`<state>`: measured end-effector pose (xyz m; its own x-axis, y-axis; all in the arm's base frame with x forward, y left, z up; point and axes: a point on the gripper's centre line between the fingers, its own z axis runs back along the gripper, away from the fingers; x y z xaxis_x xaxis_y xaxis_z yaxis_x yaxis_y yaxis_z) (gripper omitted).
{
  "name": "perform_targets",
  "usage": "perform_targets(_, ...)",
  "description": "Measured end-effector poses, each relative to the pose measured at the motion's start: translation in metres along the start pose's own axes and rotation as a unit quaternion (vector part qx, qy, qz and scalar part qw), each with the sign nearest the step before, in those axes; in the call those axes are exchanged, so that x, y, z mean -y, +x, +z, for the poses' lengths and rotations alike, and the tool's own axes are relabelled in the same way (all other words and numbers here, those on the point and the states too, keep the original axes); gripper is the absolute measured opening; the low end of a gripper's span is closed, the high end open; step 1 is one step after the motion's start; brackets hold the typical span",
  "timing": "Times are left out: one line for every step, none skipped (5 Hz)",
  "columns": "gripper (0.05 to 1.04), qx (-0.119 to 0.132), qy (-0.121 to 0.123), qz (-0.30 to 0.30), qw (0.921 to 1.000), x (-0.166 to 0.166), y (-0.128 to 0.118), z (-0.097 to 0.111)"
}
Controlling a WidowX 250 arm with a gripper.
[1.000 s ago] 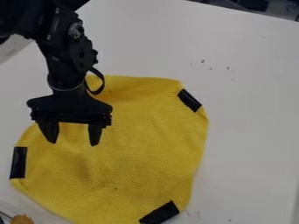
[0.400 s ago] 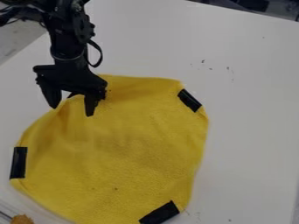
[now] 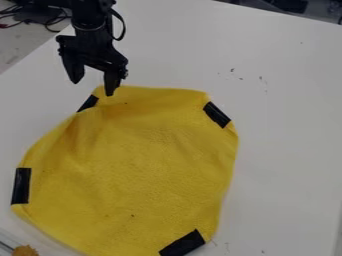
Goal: Unfold the cloth from top left to top left
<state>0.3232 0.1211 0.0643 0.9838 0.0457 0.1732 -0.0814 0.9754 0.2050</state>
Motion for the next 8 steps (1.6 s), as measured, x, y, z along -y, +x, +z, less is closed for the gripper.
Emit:
perform_targets(1.001,-0.012,-0.023,0.004,0.9997,0.001,0.001,-0.018)
perform_targets(0.969,-0.009,-0.034,0.014,0.9993,-0.001,0.001,-0.024)
perform_targets(0.693,-0.015,-0.047,0.020,0.9986,-0.002,-0.003,-0.038)
perform_targets(0.385,-0.014,-0.048,0.015,0.9986,-0.005,-0.003,-0.038)
perform_targets(0.164,-0.020,-0.043,0.014,0.9988,-0.006,-0.006,-0.038)
perform_targets(0.068,-0.029,-0.032,0.012,0.9990,-0.002,-0.006,-0.034)
perform_targets(0.059,-0.022,-0.019,0.002,0.9996,0.003,0.003,-0.022)
perform_targets(0.059,-0.019,-0.004,-0.013,0.9997,0.010,0.011,-0.009)
